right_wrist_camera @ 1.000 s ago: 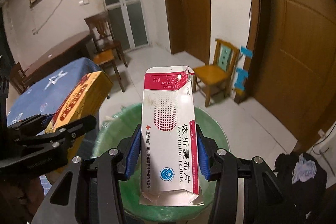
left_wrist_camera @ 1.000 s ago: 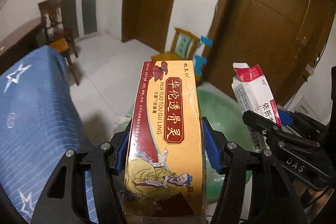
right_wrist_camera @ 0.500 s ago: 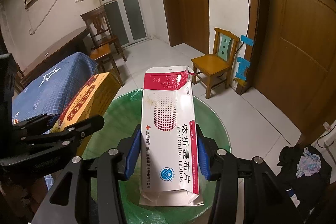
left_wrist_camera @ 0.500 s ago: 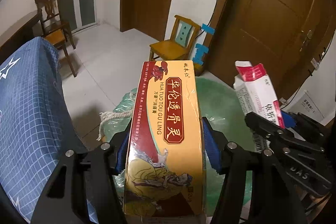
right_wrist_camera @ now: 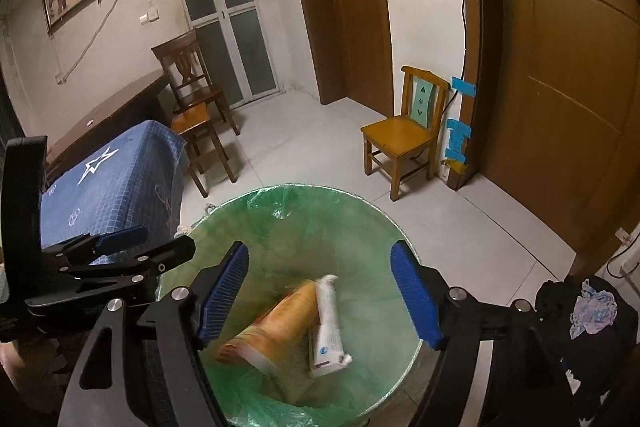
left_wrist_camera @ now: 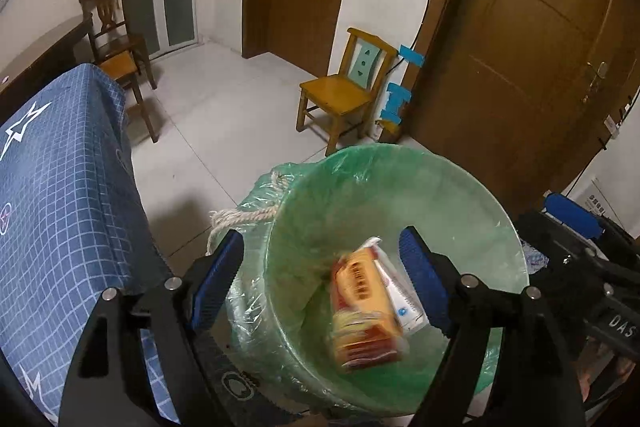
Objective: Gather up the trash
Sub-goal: 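Open both tools to drop the boxes into the green bin, then move both tools back over the table, then grasp the green scrubber with the left tool while the right tool grasps the beige sponge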
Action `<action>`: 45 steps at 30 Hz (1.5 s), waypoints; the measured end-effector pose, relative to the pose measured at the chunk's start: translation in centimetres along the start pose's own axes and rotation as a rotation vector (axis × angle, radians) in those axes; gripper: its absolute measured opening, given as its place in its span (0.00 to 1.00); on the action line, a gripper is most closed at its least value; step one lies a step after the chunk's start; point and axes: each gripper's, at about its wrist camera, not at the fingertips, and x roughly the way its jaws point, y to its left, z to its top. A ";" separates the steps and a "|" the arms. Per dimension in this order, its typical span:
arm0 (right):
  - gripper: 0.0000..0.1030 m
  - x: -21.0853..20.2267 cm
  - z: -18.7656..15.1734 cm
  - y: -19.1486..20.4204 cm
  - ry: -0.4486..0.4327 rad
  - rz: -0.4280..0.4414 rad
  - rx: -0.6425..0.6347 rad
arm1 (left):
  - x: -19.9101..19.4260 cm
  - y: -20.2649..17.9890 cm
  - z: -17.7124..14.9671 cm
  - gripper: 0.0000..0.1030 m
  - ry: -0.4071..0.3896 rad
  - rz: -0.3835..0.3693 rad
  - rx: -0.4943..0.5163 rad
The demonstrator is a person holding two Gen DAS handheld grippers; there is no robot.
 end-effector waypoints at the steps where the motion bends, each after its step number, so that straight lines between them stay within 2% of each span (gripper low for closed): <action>1: 0.72 -0.2 0.0 0.1 -0.003 0.000 -0.001 | -0.1 0.0 0.0 0.74 -0.001 -0.003 0.000; 9: 0.72 -2.6 -0.4 1.8 -0.043 0.009 -0.038 | -2.2 0.8 -0.9 0.74 -0.019 -0.002 0.010; 14: 0.75 -6.0 -1.4 4.7 -0.110 0.068 -0.067 | -6.7 2.9 -2.9 0.74 -0.073 0.016 0.018; 19: 0.80 -9.6 -4.0 10.8 -0.171 0.194 -0.148 | -13.4 6.7 -5.9 0.74 -0.151 0.032 0.017; 22: 0.80 -10.9 -5.8 15.0 -0.169 0.284 -0.217 | -17.5 9.7 -8.3 0.75 -0.198 0.074 0.005; 25: 0.80 -12.0 -8.0 19.4 -0.161 0.399 -0.292 | -21.7 14.3 -11.9 0.75 -0.219 0.147 -0.014; 27: 0.80 -12.4 -9.4 22.0 -0.156 0.457 -0.330 | -24.2 18.1 -14.3 0.75 -0.216 0.194 -0.057; 29: 0.80 -12.5 -11.0 24.9 -0.139 0.521 -0.375 | -27.0 23.1 -17.4 0.74 -0.207 0.285 -0.132; 31: 0.81 -12.4 -12.5 27.4 -0.113 0.563 -0.421 | -28.9 26.9 -19.9 0.74 -0.194 0.326 -0.203; 34: 0.84 -11.9 -14.6 31.1 -0.067 0.619 -0.494 | -32.1 34.5 -24.8 0.74 -0.156 0.379 -0.389; 37: 0.85 -10.9 -16.0 34.0 -0.015 0.635 -0.537 | -33.0 40.4 -28.6 0.74 -0.099 0.417 -0.590; 39: 0.85 -10.1 -16.1 35.2 0.006 0.641 -0.555 | -33.0 42.6 -30.4 0.74 -0.076 0.410 -0.681; 41: 0.85 -9.4 -16.2 36.3 0.025 0.649 -0.557 | -32.4 43.9 -31.3 0.74 -0.051 0.392 -0.726; 45: 0.85 -7.9 -16.1 37.3 0.046 0.645 -0.553 | -30.7 44.6 -30.7 0.74 -0.037 0.382 -0.730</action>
